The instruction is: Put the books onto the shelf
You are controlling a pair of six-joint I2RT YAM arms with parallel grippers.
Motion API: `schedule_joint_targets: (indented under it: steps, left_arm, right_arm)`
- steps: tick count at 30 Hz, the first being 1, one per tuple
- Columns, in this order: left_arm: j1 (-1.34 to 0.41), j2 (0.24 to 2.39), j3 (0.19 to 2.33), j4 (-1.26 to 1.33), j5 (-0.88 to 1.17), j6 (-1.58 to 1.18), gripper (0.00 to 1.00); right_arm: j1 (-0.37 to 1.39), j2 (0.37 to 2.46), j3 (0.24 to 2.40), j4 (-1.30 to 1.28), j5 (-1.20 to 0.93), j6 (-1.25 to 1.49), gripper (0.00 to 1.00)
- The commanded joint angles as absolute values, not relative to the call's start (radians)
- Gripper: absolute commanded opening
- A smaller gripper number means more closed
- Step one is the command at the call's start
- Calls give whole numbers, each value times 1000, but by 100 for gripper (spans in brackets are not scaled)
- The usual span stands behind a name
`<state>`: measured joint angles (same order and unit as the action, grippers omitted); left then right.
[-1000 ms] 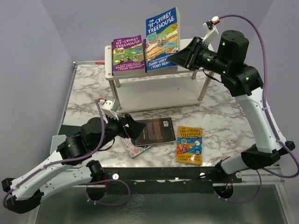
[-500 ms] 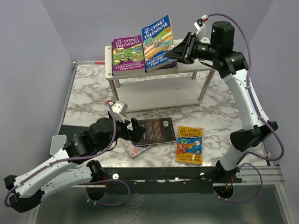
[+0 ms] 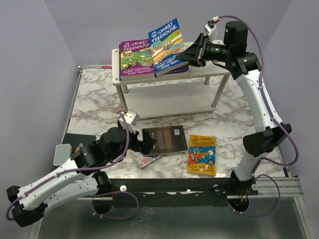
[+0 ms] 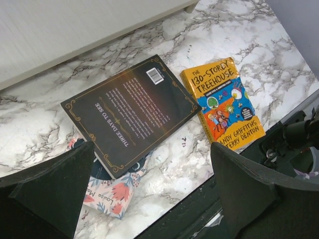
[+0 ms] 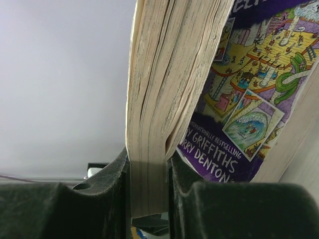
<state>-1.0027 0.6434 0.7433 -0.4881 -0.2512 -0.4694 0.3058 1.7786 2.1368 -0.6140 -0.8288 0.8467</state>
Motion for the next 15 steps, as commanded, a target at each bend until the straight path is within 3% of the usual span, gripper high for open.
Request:
schedule_joint_targets:
  steps: [1,8,15]
  left_arm:
    - [-999,631,732,-467,-245,-456,99]
    - [-999,617,727,-466,-255,-455,99]
    - [-999,619,727,-466,-257,-458,99]
  right_arm:
    - [304,1790,2128,-515,-888,864,1]
    - [302,1785,2089,-517,-843,861,1]
    - [302,1765,2047,-540,-795,837,9]
